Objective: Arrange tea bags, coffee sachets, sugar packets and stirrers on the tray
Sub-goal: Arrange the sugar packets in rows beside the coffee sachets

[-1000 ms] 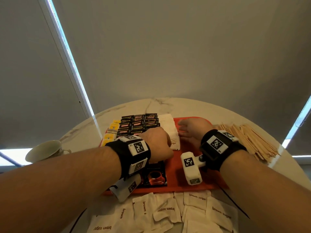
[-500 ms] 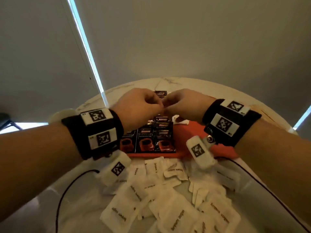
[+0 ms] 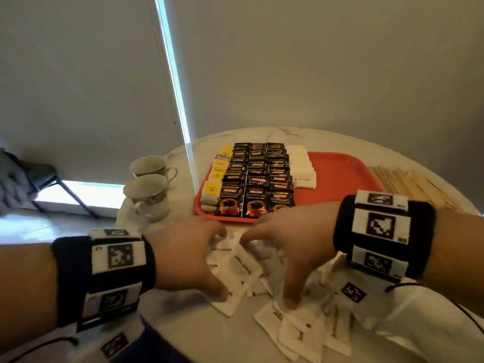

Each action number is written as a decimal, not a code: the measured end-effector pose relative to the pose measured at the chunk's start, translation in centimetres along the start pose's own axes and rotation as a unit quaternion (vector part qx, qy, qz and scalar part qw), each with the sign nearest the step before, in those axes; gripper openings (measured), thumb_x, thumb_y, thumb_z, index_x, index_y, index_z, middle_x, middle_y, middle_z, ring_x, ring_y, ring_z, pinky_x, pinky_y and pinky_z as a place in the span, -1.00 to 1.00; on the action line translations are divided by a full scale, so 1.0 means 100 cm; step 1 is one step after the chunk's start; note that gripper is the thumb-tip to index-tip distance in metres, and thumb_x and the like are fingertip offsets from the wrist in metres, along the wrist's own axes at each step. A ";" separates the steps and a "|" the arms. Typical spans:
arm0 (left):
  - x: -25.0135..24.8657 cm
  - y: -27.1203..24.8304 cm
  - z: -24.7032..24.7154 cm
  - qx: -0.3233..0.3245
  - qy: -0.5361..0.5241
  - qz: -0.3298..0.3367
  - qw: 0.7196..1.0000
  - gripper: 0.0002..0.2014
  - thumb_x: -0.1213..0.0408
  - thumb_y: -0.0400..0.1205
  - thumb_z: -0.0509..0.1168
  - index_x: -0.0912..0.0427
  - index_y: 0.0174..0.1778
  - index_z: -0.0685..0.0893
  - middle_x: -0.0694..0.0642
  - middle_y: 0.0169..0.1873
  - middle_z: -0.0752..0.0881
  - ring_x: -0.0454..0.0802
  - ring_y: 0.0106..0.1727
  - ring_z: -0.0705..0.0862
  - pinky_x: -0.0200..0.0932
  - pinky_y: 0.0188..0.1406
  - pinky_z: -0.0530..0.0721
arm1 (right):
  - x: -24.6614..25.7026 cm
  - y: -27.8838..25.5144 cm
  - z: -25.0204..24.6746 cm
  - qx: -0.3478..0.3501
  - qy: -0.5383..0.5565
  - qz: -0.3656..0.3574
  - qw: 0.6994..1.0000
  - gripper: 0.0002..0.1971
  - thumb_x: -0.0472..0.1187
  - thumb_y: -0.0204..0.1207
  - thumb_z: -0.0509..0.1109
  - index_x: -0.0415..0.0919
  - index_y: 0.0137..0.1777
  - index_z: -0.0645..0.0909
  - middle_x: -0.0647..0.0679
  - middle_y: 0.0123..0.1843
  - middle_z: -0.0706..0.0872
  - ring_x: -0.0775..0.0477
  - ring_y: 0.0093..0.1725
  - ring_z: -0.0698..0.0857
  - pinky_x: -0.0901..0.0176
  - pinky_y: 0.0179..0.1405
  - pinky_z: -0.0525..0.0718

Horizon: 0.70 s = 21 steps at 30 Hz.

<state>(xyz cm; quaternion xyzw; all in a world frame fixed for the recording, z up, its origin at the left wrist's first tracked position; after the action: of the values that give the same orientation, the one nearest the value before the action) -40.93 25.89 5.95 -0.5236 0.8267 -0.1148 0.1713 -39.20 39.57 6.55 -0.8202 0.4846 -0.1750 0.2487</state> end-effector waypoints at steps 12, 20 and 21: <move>0.008 0.024 0.009 0.013 -0.195 -0.104 0.975 -0.66 0.28 0.41 0.70 0.05 0.07 0.81 0.07 -0.04 0.88 0.06 0.01 0.87 0.08 0.11 0.88 | 0.014 0.023 -0.014 -0.105 0.046 0.003 0.993 -0.26 0.09 0.35 0.68 0.23 0.53 0.49 0.16 0.29 0.66 0.00 0.24 0.63 -0.02 0.22 0.71; 0.029 0.018 0.006 -0.046 -0.374 -0.116 0.919 -0.53 0.29 0.34 0.76 -0.04 0.13 0.80 0.01 -0.02 0.89 0.06 0.08 0.85 0.14 0.18 0.85 | 0.002 0.030 -0.029 -0.157 0.163 0.030 0.974 -0.50 0.09 0.32 0.70 0.21 0.27 0.70 0.23 -0.01 0.75 0.15 -0.03 0.71 0.20 -0.18 0.72; 0.032 0.017 0.005 -0.049 -0.403 -0.116 0.906 -0.53 0.35 0.36 0.74 -0.02 0.15 0.80 0.03 -0.01 0.90 0.08 0.10 0.86 0.16 0.19 0.85 | 0.000 0.030 -0.031 -0.164 0.178 0.033 0.970 -0.53 0.09 0.30 0.70 0.19 0.22 0.72 0.21 -0.03 0.76 0.13 -0.04 0.72 0.14 -0.14 0.76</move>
<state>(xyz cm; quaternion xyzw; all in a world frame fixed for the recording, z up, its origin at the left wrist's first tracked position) -43.39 23.74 4.31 -0.6249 0.6253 0.1283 0.4495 -43.01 37.63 7.32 -0.7890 0.5699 -0.2281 0.0260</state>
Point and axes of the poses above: each hand's wrist, its own y-axis towards the middle knuckle, its own z-axis out of the palm, x = y × z, the point moved 9 cm from there along y, towards the middle knuckle
